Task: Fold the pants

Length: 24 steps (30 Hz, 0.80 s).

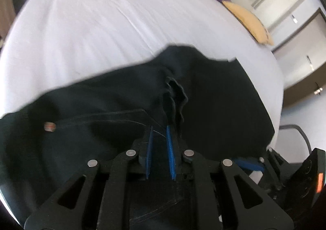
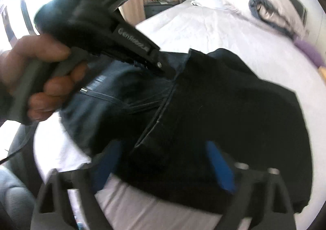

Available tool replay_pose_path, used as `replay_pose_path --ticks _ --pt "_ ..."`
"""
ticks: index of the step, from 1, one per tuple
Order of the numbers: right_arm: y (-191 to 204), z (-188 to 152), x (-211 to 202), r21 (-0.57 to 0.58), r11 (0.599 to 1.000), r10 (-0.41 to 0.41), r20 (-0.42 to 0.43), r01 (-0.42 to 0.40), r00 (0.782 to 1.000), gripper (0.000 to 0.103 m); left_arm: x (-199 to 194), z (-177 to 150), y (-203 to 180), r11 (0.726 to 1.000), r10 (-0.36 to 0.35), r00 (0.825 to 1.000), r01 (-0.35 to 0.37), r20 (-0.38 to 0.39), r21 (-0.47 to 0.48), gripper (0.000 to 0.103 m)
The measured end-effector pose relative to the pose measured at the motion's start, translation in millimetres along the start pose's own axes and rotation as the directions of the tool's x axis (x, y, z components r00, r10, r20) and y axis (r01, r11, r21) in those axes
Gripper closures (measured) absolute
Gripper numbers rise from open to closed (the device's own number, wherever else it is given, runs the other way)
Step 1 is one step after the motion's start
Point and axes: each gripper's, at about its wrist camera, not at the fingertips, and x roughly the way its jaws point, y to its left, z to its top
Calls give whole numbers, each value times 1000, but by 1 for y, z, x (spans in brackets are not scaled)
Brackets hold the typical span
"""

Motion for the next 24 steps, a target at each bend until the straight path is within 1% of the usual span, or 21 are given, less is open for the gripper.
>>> replay_pose_path --ticks 2,3,4,5,6,8,9,10,11,12,14,15,16,17,18,19,20,21,22,23,24 --pt "-7 -5 -14 23 999 42 11 -43 999 14 -6 3 -4 1000 20 999 -20 29 1 90" --pt "-15 -6 -23 47 994 93 18 -94 995 20 -10 5 -11 1000 22 998 -23 52 13 90" --pt "-31 -7 -35 95 980 174 42 -177 984 23 -12 7 -20 1000 1 997 -3 73 31 90" --pt "-46 -7 -43 138 965 216 66 -223 974 27 -13 8 -28 999 -18 996 14 82 44 90" --pt "-66 -8 -50 188 949 239 92 -252 967 29 -12 10 -41 997 -52 994 45 97 67 90" --pt "-125 -5 -65 318 895 273 158 -311 949 39 -9 10 -59 992 -88 990 77 111 96 90" --pt "-152 -2 -70 362 860 304 199 -358 932 39 -3 9 -71 990 -100 989 87 111 115 90" --pt "-180 4 -71 391 818 352 239 -422 905 39 3 6 -80 987 -105 989 91 104 131 90" --pt "-204 9 -69 413 786 379 267 -461 886 40 11 5 -89 985 -104 991 90 88 145 90" --pt "-227 16 -64 435 758 399 282 -487 873 40 21 0 -97 985 -93 993 82 70 153 90" --pt "-261 28 -43 465 683 480 296 -564 826 40 40 -11 -107 984 -67 997 60 38 166 90" --pt "-273 32 -32 475 673 483 298 -566 824 40 46 -16 -107 985 -45 999 39 30 169 90" --pt "-280 35 -21 485 657 499 292 -577 816 40 56 -22 -106 986 -2 1000 0 16 167 90" --pt "-286 38 -7 496 637 526 280 -590 803 40 63 -24 -106 987 13 1000 -14 9 159 90" --pt "-289 37 8 511 628 535 264 -587 802 40 68 -28 -102 991 4 1000 -5 12 136 90" --pt "-292 35 24 533 624 537 239 -571 809 40 69 -31 -99 993 -11 1000 8 24 118 90" --pt "-292 32 35 548 614 550 218 -567 806 40 70 -32 -98 994 -16 999 13 30 110 90" --pt "-290 26 50 566 607 569 180 -558 803 46 73 -32 -100 993 -9 1000 5 29 115 90" --pt "-288 21 54 568 616 567 161 -545 808 51 71 -33 -99 993 -1 1000 -2 27 120 90" --pt "-286 14 53 566 615 567 168 -550 807 53 73 -33 -101 992 9 1000 -12 26 128 90" --pt "-286 12 51 569 602 573 181 -560 799 53 74 -34 -104 991 18 999 -21 28 133 90"
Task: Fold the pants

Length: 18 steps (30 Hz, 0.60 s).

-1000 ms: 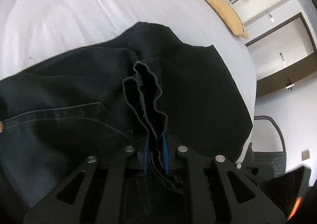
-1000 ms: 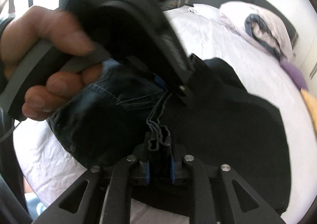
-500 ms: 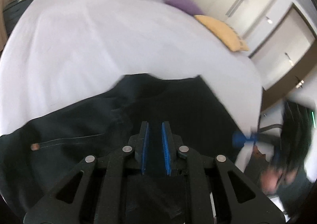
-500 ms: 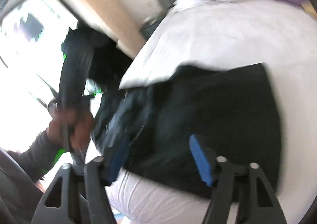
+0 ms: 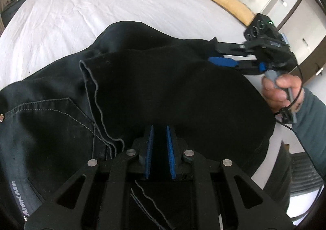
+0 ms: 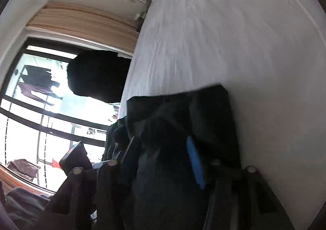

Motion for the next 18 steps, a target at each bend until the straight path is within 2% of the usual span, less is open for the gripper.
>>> replay_pose_path --ticks 8,13,17,18 --pt "23 -64 -18 -49 999 -27 -70 23 997 52 1 -8 -1 1000 3 1000 -3 18 -20 90" --pt "42 -119 -29 -47 998 -53 -21 52 998 50 -5 -14 17 999 -19 999 20 32 -34 90" --pt "66 -147 -36 -60 997 -50 5 50 999 47 -23 -15 28 998 -34 998 38 59 -59 90" --pt "78 -151 -38 -71 997 -37 37 39 999 47 -31 -18 31 997 -22 997 27 71 -75 90"
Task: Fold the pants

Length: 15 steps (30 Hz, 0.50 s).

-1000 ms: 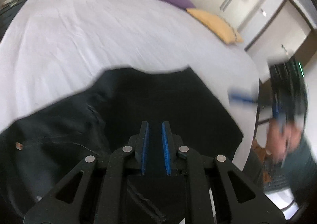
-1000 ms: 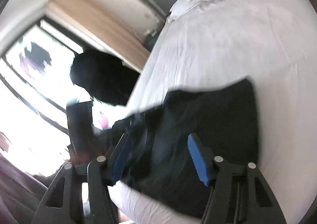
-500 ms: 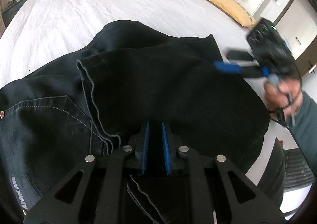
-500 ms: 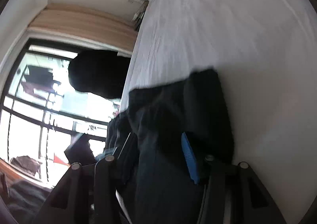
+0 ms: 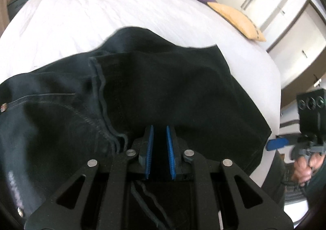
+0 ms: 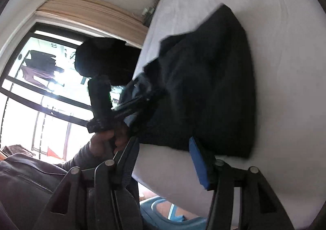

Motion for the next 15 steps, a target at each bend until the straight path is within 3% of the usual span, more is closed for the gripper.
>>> replay_pose_path --ticks 5,9,11,14,15 --pt "43 25 2 -76 995 73 120 -64 990 43 -67 -16 20 998 6 991 3 137 -68 90" --pt "68 60 40 -98 983 171 137 -158 976 38 -127 -56 63 977 6 977 39 215 -207 90" --pt "77 69 70 -98 982 173 119 -162 978 37 -149 -81 88 956 36 972 34 234 -291 89" --pt "76 77 122 -46 983 179 80 -176 981 36 -176 -113 128 901 97 965 19 245 -433 80" --pt "74 78 132 -30 983 184 73 -183 980 37 -182 -123 142 877 117 962 17 249 -480 65"
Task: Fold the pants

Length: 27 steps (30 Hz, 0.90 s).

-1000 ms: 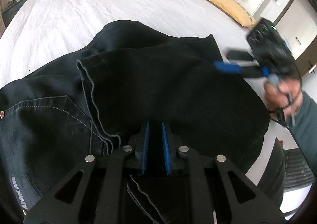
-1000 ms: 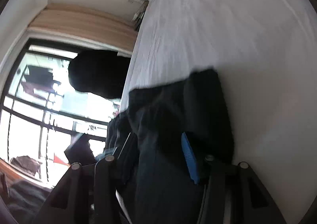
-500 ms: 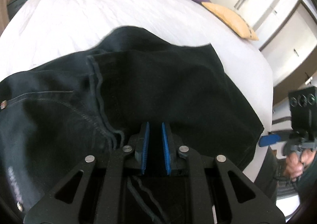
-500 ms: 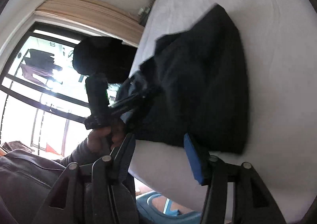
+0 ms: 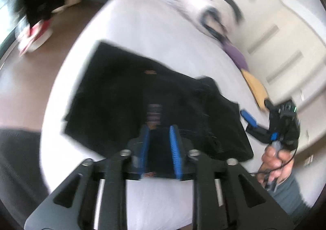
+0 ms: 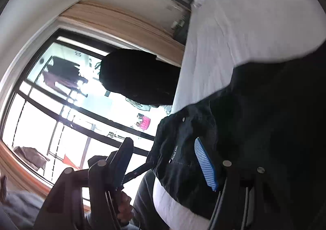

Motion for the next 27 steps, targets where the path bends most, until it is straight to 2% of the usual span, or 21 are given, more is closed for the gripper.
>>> replay_pose_path --ticks 1,2,3,4,6,9,12,15,17,19,23,24,25,27 --pt "-6 -2 12 15 1000 -9 -8 9 1000 37 -5 0 13 999 17 1000 -16 17 -39 33" --pt "-11 -7 21 24 999 -41 -15 41 999 34 -12 2 27 996 36 998 -32 47 -84 21" --pt "-22 -11 24 50 994 -94 -25 95 995 30 -19 1 39 990 53 995 -40 88 -138 13" --pt "-38 -15 31 110 981 -156 -57 161 986 32 -24 2 48 984 52 992 -32 111 -176 13" --pt "-51 -22 34 128 969 -203 -66 210 977 47 -21 5 62 975 35 995 -12 99 -222 13" --pt "-50 -24 31 118 969 -214 -51 219 975 47 -12 -3 75 960 28 998 -10 60 -278 13" --pt "-50 -18 34 126 962 -236 -69 243 969 46 0 -11 88 934 30 999 -21 18 -357 13" --pt "-51 -19 37 116 961 -246 -67 253 967 45 0 -8 91 928 30 999 -12 42 -371 13" --pt "-50 -19 38 109 961 -249 -63 255 966 45 5 -4 96 924 6 997 22 71 -382 13" --pt "-50 -21 37 111 961 -247 -57 252 967 45 17 -2 104 906 -2 997 36 81 -421 13" --pt "-48 -25 32 109 963 -243 -58 248 968 45 32 8 95 896 -5 995 48 100 -442 15" --pt "-49 -26 31 108 963 -243 -58 248 968 45 33 10 95 891 -18 994 64 105 -449 22" --pt "-49 -26 30 107 962 -244 -57 249 968 45 36 11 94 887 -25 995 69 102 -456 39" --pt "-48 -26 30 104 961 -249 -60 255 967 46 42 13 96 878 -25 996 64 88 -475 56"
